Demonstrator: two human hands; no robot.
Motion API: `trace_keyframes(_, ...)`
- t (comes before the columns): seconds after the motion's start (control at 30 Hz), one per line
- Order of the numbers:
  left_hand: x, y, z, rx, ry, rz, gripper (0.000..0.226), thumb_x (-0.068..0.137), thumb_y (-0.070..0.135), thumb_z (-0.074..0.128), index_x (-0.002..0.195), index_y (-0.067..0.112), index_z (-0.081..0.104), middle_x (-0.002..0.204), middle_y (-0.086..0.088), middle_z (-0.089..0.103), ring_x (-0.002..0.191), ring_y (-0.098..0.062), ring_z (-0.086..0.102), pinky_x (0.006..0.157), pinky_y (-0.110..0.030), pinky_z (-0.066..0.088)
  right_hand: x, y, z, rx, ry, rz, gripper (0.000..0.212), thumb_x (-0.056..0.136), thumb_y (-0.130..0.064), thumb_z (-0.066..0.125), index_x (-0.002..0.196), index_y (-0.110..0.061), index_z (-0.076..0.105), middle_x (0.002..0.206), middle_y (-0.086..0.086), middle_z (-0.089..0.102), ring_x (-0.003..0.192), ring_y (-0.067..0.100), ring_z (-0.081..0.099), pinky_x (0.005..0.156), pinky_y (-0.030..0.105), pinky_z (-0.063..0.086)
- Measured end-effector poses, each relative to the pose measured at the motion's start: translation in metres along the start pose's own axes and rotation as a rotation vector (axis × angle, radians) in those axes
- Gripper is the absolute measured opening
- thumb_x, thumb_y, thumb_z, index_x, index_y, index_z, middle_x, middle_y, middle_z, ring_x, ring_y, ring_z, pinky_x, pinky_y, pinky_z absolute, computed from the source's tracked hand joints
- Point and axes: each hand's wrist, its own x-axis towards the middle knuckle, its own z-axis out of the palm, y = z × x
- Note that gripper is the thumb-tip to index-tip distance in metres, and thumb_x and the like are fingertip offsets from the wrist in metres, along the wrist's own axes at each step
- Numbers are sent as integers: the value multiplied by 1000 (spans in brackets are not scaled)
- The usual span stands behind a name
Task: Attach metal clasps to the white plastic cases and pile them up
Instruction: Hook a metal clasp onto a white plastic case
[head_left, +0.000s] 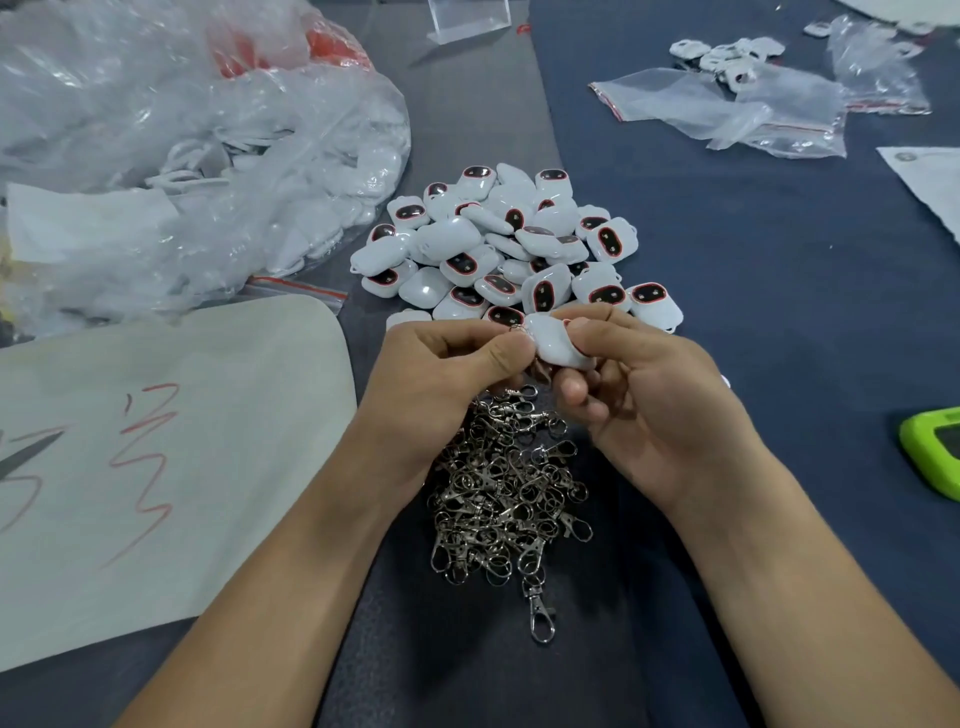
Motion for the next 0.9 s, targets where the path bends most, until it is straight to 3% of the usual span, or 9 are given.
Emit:
trace_keyframes(0.03, 0, 2, 0, 6, 4, 17, 2, 74, 23, 80, 74, 23, 82, 66, 3, 73, 60, -4, 65, 61, -16, 51, -1, -1, 0, -11, 0, -12, 11, 96, -1, 52, 99, -4, 62, 63, 8, 61, 43, 13, 51, 36, 19, 33)
trace_keyframes(0.1, 0, 1, -2, 94, 32, 93, 12, 78, 14, 82, 77, 26, 83, 68, 6, 75, 62, -3, 67, 62, -16, 51, -3, -3, -1, -42, 7, -22, 11, 95, -2, 54, 97, -6, 64, 63, 9, 61, 43, 13, 51, 36, 19, 31)
trace_keyframes(0.27, -1, -2, -6, 360, 75, 246, 9, 77, 22, 79, 78, 30, 82, 69, 16, 73, 66, 2, 64, 64, -14, 47, -5, -6, 0, -143, 49, -63, 11, 95, -1, 57, 95, -8, 65, 63, 9, 65, 41, 13, 50, 40, 22, 31)
trace_keyframes(0.47, -1, -6, -13, 888, -18, 466, 9, 78, 20, 74, 81, 17, 82, 69, 8, 68, 73, -11, 60, 70, -35, 47, -6, 3, 4, -534, 96, -343, 21, 91, -2, 65, 83, -22, 67, 53, 3, 57, 39, 19, 48, 38, 21, 31)
trace_keyframes(0.53, -2, -6, -14, 989, -14, 546, 10, 80, 20, 73, 80, 15, 81, 67, 6, 66, 71, -13, 56, 68, -36, 45, -7, 5, 6, -538, 101, -349, 22, 91, -3, 65, 82, -23, 67, 51, 3, 56, 39, 18, 49, 38, 22, 31)
trace_keyframes(0.6, -2, -5, -14, 941, 75, 573, 6, 79, 21, 74, 77, 20, 80, 67, 7, 68, 69, -13, 60, 65, -34, 47, -6, 3, 6, -405, 113, -269, 19, 93, -1, 62, 85, -18, 66, 53, 6, 58, 38, 17, 48, 37, 21, 29)
trace_keyframes(0.7, -4, -4, -10, 584, 206, 374, 9, 75, 25, 79, 81, 32, 81, 75, 17, 75, 69, -6, 69, 65, -26, 56, -5, -1, 6, -150, 80, -83, 15, 94, 0, 57, 91, -10, 67, 62, 11, 64, 40, 15, 49, 35, 19, 31)
trace_keyframes(0.77, -4, -4, -5, 414, 161, 236, 11, 75, 25, 81, 84, 32, 82, 76, 12, 77, 69, -11, 71, 64, -29, 57, -4, -1, 5, -60, 43, -25, 16, 95, 0, 54, 91, -7, 67, 64, 11, 65, 40, 14, 48, 34, 19, 31)
trace_keyframes(0.9, -3, -2, 2, 218, 70, 148, 11, 76, 17, 83, 85, 23, 83, 77, 2, 78, 72, -9, 69, 69, -28, 54, -2, -1, 4, -22, 41, -6, 16, 96, -1, 50, 93, -3, 66, 62, 7, 61, 40, 12, 46, 34, 19, 29)
